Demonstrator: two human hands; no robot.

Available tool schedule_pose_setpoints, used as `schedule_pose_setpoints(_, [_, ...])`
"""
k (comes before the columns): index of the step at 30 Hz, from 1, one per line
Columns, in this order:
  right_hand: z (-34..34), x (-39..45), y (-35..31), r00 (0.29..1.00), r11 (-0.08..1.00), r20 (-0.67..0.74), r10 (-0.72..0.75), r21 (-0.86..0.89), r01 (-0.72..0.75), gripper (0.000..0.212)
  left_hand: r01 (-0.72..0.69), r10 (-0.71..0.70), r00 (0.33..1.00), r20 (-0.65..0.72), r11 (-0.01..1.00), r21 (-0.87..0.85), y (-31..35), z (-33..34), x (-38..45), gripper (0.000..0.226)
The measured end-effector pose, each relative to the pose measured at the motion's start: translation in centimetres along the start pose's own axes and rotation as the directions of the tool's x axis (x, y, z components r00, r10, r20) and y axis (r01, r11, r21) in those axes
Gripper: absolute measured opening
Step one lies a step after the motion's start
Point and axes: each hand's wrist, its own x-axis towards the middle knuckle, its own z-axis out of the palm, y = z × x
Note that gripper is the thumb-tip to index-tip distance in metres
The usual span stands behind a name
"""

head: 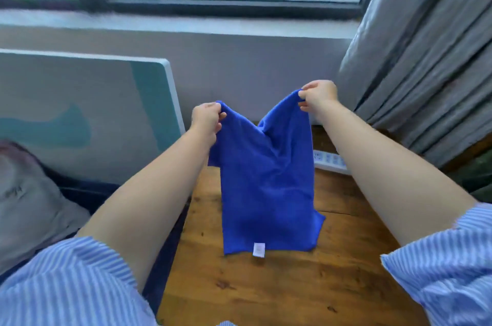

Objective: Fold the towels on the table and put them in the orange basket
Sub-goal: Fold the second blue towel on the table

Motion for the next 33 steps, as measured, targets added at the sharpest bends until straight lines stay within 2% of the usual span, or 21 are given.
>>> schedule_pose_setpoints(3, [-1.3, 1.7, -5.3, 0.977, 0.984, -0.111, -0.181, -0.012, 0.18, 0.035, -0.193, 0.193, 0.981, -0.008, 0.981, -0.029, 6.4, 1.0, 0.7, 0.031])
schedule_pose_setpoints(5, [-2.1, 2.1, -7.7, 0.949, 0.964, -0.176, -0.263, -0.015, 0.265, 0.023, -0.289, 0.288, 0.957, -0.019, 0.957, -0.036, 9.7, 1.2, 0.8, 0.031])
schedule_pose_setpoints(6, [-2.3, 2.4, -8.5, 0.933, 0.953, -0.206, -0.294, 0.006, 0.302, 0.017, -0.321, 0.32, 0.947, -0.029, 0.945, -0.054, 10.8, 1.2, 0.8, 0.031])
schedule_pose_setpoints(8, [-2.6, 2.2, -10.0, 0.911, 0.937, -0.257, -0.323, 0.049, 0.346, 0.022, -0.372, 0.369, 0.928, -0.053, 0.924, -0.083, 12.6, 1.3, 0.7, 0.031])
schedule_pose_setpoints(11, [-2.5, 1.3, -10.3, 0.885, 0.92, -0.278, -0.373, 0.009, 0.391, 0.016, -0.422, 0.417, 0.905, -0.082, 0.905, -0.055, 12.8, 1.0, 0.7, 0.021])
schedule_pose_setpoints(13, [-2.6, 0.1, -9.2, 0.873, 0.916, -0.277, -0.4, -0.101, 0.388, 0.02, -0.452, 0.453, 0.886, -0.099, 0.891, 0.036, 11.6, 0.4, 0.6, 0.015])
schedule_pose_setpoints(16, [-2.9, -1.7, -6.0, 0.891, 0.902, -0.245, -0.382, -0.309, 0.301, 0.028, -0.433, 0.477, 0.877, -0.055, 0.836, 0.338, 8.4, -1.1, 0.2, 0.021])
schedule_pose_setpoints(19, [-2.7, -2.5, -1.0, 0.949, 0.878, -0.202, -0.244, -0.461, 0.128, 0.028, -0.299, 0.378, 0.926, 0.023, 0.694, 0.655, 3.9, -2.8, -0.2, 0.029])
schedule_pose_setpoints(23, [-1.2, -4.7, 8.1, 0.994, 0.757, -0.101, 0.051, -0.644, -0.105, 0.031, -0.088, 0.068, 0.996, 0.062, 0.482, 0.872, -4.3, -4.9, -0.4, 0.031])
schedule_pose_setpoints(29, [0.2, -10.1, 19.3, 0.942, 0.579, -0.044, 0.332, -0.779, -0.24, 0.031, 0.001, -0.212, 0.976, 0.047, 0.221, 0.975, -14.5, -8.3, -2.8, 0.034])
schedule_pose_setpoints(33, [0.1, -13.1, 25.1, 0.914, 0.488, -0.058, 0.402, -0.831, -0.268, 0.027, 0.094, -0.403, 0.915, 0.005, 0.226, 0.97, -19.7, -11.0, -4.2, 0.036])
